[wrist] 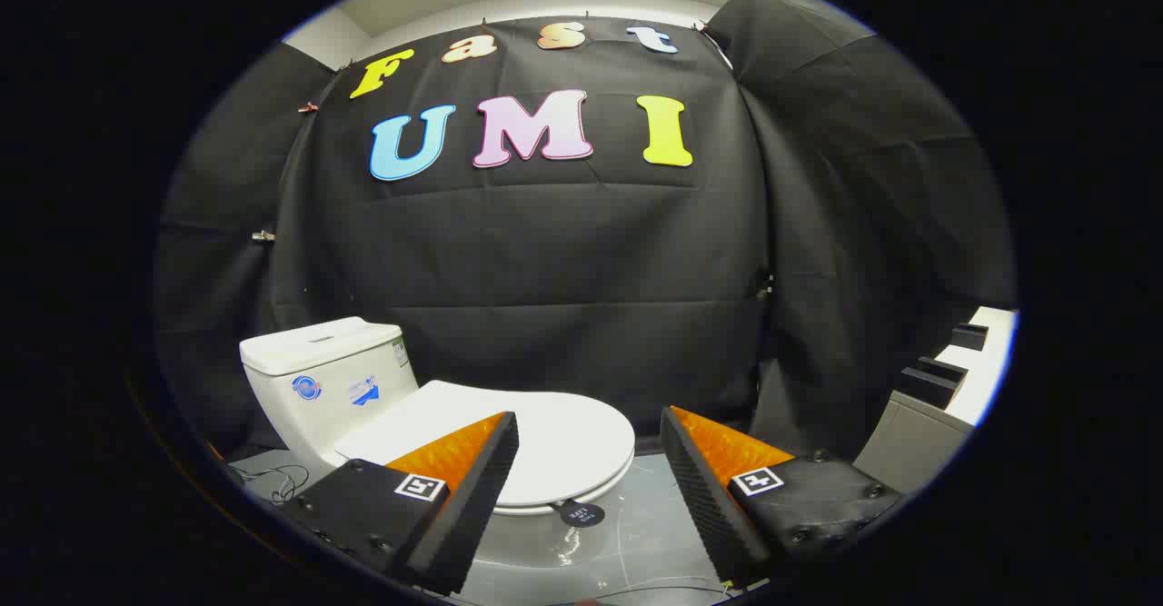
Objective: Open the toilet lid.
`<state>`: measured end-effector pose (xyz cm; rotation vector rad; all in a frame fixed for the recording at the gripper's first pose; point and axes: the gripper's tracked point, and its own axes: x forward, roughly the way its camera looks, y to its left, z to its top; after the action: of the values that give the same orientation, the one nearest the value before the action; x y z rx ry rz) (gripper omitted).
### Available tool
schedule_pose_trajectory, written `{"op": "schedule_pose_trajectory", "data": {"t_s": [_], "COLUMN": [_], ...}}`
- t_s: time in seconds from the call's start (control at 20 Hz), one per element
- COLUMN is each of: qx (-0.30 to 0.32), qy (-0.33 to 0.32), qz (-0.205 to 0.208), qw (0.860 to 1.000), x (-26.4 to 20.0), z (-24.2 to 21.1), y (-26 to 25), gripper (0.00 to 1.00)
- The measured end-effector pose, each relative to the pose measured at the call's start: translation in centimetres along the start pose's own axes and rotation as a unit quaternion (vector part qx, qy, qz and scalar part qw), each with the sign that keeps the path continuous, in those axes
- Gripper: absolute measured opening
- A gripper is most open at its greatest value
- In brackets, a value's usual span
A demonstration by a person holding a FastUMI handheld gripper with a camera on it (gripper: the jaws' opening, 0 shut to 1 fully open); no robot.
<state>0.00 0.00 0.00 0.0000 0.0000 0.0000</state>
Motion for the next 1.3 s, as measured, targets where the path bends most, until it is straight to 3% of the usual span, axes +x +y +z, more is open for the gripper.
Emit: {"op": "schedule_pose_trajectory", "data": {"t_s": [1.3], "qx": [0.005], "qy": [0.012], "qz": [-0.006], "qw": [1.000], "x": [0.36], "z": [-0.79], "y": [-0.92], "gripper": [0.98]}}
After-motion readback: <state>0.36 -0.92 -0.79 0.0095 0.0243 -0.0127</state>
